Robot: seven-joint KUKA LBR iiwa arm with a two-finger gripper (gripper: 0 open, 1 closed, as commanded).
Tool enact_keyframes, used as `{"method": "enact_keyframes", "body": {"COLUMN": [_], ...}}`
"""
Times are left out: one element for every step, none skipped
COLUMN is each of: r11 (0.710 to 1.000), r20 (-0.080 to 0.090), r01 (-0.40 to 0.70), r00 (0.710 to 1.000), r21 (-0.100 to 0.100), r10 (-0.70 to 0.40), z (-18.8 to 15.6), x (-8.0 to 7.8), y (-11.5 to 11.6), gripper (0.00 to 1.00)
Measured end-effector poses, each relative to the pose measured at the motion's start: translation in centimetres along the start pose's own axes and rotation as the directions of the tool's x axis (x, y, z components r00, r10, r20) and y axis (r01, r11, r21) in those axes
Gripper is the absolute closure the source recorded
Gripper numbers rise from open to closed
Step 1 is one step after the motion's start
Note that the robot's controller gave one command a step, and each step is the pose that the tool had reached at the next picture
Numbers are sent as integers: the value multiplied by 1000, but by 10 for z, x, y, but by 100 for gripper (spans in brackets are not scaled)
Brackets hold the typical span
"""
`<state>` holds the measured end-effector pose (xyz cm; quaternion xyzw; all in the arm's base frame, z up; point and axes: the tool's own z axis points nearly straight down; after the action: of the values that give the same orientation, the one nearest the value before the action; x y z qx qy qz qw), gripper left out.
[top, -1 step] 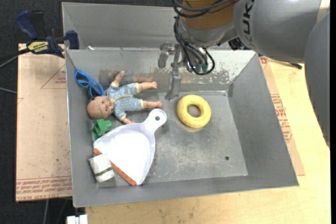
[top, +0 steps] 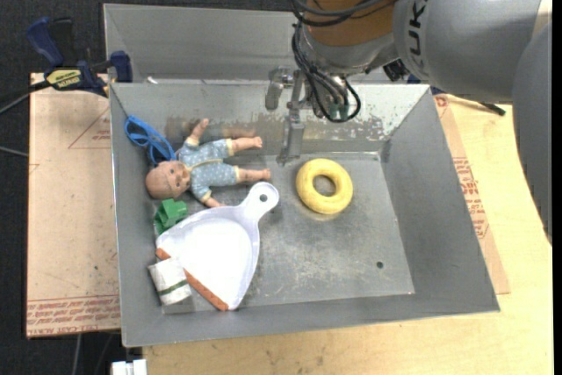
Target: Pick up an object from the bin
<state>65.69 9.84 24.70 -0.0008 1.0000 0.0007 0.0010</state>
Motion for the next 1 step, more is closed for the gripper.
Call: {"method": "enact_keyframes", "body": {"r11": [998], "r20": [1], "r01": [58], "r00": [998], "r21": [0], "r10": [-58], "z": [31], "x": [27], "y": [11], "gripper": [0]}}
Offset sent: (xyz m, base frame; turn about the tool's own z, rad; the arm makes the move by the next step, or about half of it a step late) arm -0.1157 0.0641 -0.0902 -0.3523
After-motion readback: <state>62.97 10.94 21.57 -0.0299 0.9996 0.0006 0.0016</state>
